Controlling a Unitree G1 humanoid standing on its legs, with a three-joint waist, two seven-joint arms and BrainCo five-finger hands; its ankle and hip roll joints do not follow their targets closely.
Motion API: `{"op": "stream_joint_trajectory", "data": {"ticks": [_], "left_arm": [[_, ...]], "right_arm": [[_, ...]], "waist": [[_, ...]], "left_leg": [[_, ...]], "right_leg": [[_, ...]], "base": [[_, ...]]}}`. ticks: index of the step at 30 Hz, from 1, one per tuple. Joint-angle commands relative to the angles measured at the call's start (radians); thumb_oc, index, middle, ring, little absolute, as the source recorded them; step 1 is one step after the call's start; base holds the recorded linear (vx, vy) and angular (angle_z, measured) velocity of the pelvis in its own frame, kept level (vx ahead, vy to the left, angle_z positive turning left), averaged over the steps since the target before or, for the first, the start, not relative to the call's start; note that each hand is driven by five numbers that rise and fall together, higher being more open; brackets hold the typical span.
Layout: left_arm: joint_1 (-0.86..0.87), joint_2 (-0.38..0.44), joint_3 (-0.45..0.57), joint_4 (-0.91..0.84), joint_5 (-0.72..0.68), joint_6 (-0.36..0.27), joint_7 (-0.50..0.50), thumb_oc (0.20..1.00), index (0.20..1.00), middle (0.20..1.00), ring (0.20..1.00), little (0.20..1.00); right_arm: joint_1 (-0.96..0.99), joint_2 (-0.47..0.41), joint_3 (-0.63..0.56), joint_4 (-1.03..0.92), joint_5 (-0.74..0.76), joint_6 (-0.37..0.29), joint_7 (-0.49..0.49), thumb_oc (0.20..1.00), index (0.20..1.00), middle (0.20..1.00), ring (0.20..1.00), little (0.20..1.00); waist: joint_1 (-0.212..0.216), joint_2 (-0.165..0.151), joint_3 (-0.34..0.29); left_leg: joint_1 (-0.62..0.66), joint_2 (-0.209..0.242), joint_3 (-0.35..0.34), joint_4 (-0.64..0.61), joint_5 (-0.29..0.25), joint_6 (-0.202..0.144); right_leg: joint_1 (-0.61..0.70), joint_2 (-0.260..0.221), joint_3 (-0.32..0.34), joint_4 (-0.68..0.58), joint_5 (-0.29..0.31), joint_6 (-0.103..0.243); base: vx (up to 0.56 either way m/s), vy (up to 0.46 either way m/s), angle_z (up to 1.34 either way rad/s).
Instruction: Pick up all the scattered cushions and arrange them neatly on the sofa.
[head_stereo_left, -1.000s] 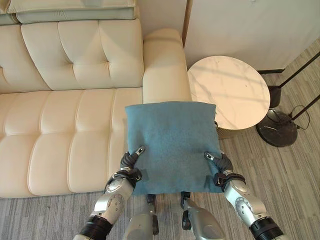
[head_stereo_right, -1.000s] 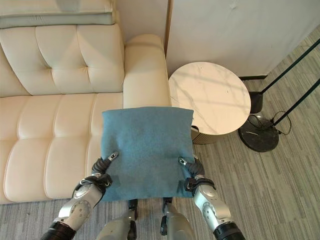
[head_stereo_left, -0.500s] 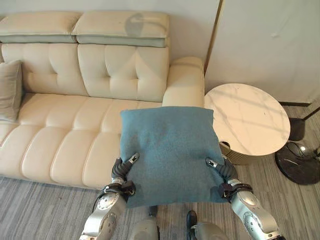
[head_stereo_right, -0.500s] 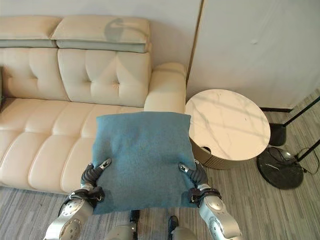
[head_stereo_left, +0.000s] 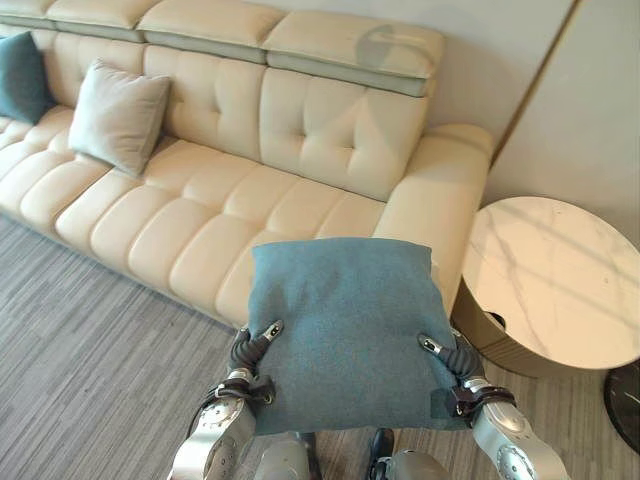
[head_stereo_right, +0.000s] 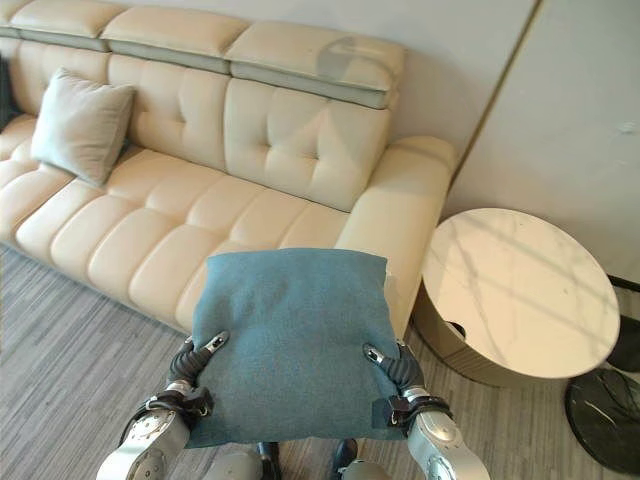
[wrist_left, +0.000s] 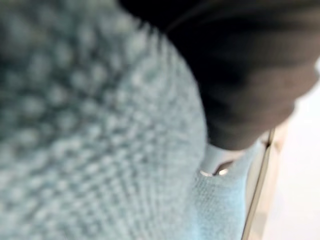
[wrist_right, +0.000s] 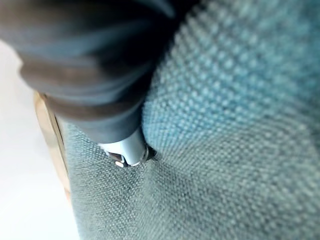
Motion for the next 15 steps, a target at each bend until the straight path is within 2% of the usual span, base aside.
{"op": "stream_joint_trajectory", "data": {"ticks": [1,4,5,8,13,15], "left_arm": [[-0.047,0.003,-0.009,-0.147,0.014,-0.072,-0.056,0.2,0.2,0.2,0.2,0.2],[-0.057,0.007,-0.011,-0.148,0.018,-0.076,-0.055,0.2,0.2,0.2,0.2,0.2],[-0.052,0.011,-0.007,-0.153,0.02,-0.079,-0.052,0.2,0.2,0.2,0.2,0.2],[-0.036,0.018,0.0,-0.161,0.015,-0.087,-0.044,0.2,0.2,0.2,0.2,0.2],[-0.019,0.03,0.023,-0.166,0.013,-0.093,-0.031,0.2,0.2,0.2,0.2,0.2],[-0.026,0.039,0.021,-0.162,0.018,-0.092,-0.026,0.2,0.2,0.2,0.2,0.2]], "right_arm": [[-0.108,0.058,0.015,-0.123,0.047,-0.082,0.039,0.2,0.2,0.2,0.2,0.2],[-0.123,0.051,0.017,-0.124,0.043,-0.081,0.027,0.2,0.2,0.2,0.2,0.2],[-0.13,0.051,0.022,-0.123,0.036,-0.08,0.027,0.2,0.2,0.2,0.2,0.2],[-0.144,0.056,0.039,-0.118,0.027,-0.074,0.029,0.2,0.2,0.2,0.2,0.2],[-0.154,0.066,0.049,-0.117,0.013,-0.065,0.037,0.2,0.2,0.2,0.2,0.2],[-0.161,0.076,0.054,-0.112,0.006,-0.064,0.033,0.2,0.2,0.2,0.2,0.2]], "waist": [[-0.009,-0.037,-0.03],[-0.007,-0.027,-0.022],[0.002,-0.023,-0.015],[0.021,-0.025,-0.004],[0.054,-0.047,0.011],[0.063,-0.052,0.012]], "left_leg": [[0.024,0.04,0.096,-0.055,-0.032,-0.052],[0.023,0.036,0.091,-0.125,0.006,-0.06],[0.018,0.033,0.083,-0.13,0.0,-0.057],[0.02,0.017,0.063,-0.13,-0.016,-0.043],[-0.001,-0.017,0.036,-0.13,-0.034,-0.013],[-0.016,-0.037,0.015,-0.12,-0.048,0.004]], "right_leg": [[0.047,0.035,-0.01,-0.174,-0.045,0.063],[0.033,0.025,-0.049,-0.174,-0.031,0.073],[0.027,0.016,-0.07,-0.174,-0.013,0.083],[0.024,0.002,-0.075,-0.174,0.006,0.097],[0.023,-0.031,-0.088,-0.168,0.027,0.12],[0.007,-0.054,-0.091,-0.119,0.016,0.13]], "base": [[-0.09,0.103,1.17],[-0.06,0.152,0.91],[-0.02,0.195,0.32],[0.01,0.242,0.24],[0.02,0.24,0.13],[0.05,0.309,0.2]]}}
